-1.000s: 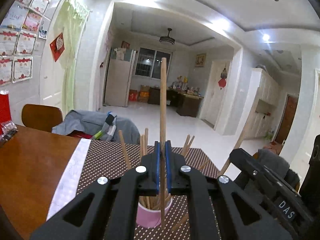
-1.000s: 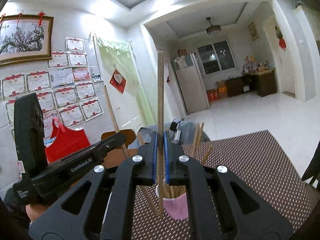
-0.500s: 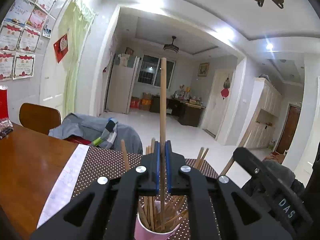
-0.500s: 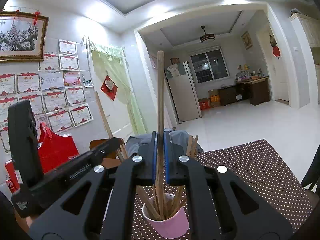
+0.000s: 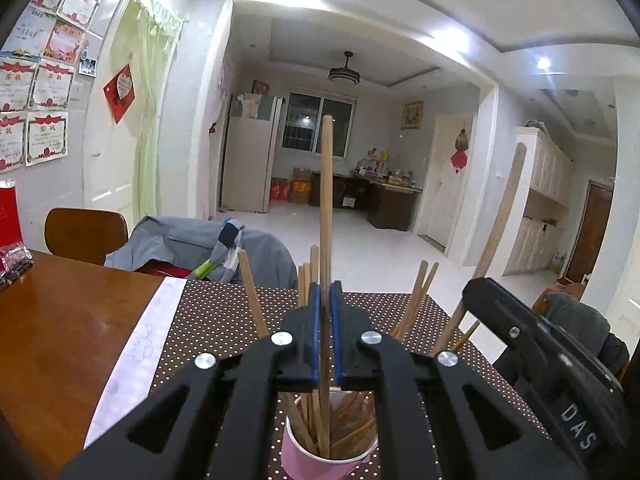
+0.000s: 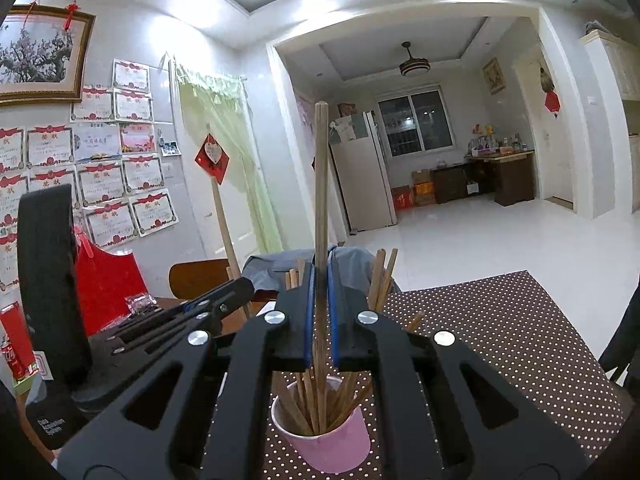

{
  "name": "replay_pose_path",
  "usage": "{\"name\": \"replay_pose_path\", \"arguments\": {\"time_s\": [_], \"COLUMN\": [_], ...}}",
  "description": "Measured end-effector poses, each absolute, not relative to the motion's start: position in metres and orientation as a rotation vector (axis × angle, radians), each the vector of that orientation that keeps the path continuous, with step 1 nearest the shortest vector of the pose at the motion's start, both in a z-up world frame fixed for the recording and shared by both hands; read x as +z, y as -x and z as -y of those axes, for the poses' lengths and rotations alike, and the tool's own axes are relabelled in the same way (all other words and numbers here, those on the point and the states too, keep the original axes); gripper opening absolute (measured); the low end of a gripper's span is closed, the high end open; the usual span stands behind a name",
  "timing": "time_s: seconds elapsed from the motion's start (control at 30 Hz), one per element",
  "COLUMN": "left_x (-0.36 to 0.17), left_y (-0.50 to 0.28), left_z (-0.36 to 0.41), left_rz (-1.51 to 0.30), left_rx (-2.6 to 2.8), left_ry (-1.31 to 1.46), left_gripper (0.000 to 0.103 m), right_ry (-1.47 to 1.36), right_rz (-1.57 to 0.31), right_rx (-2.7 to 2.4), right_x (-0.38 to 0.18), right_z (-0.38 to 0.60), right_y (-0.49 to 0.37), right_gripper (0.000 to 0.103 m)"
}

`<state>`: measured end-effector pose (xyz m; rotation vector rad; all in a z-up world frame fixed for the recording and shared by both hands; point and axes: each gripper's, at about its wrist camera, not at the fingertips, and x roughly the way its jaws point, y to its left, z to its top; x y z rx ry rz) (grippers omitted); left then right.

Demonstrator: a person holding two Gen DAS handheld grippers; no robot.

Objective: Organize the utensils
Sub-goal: 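Open the left gripper to drop its stick into the pink cup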

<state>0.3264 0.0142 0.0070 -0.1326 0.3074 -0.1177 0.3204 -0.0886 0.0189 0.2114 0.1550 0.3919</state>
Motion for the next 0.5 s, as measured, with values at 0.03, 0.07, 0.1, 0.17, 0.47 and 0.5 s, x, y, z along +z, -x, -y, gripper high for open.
{"name": "replay_pose_path", "arguments": {"time_s": [0.03, 0.07, 0.1, 0.17, 0.47, 0.5], "left_x": [0.0066, 0.0062, 0.0060, 0.0059, 0.0069, 0.0071], "left_y": [-0.3270, -0.3274, -0.3273, -0.3277, -0.3276, -0.3275], "left_z": [-0.0142, -0.0142, -0.0134, -0.0120, -0.0101, -0.0099], "left_rz": [-0.309, -0.311, -0.313, -0.312, -0.318, -0.318], "left_rx": [-0.117, -0.116, -0.115, -0.110, -0.108, -0.105], "left_ry": [0.132, 0.130, 0.127, 0.118, 0.110, 0.109], "left_gripper": [0.006, 0.006, 0.006, 0.006, 0.008, 0.017], "right_ry": [-0.209, -0.208, -0.206, -0.206, -0.200, -0.200], "right_rz": [-0.157, -0.159, -0.162, -0.167, -0.188, -0.189], "right_rx": [0.393, 0.395, 0.396, 0.398, 0.406, 0.406], "right_x": [0.0185, 0.0182, 0.0181, 0.0178, 0.0160, 0.0160], "right_z": [0.0882, 0.0881, 0.0878, 0.0880, 0.0851, 0.0849], "right_y": [-0.3207, -0.3205, -0.3204, -0.3207, -0.3250, -0.3252], "right_gripper": [0.007, 0.007, 0.007, 0.007, 0.007, 0.007]}}
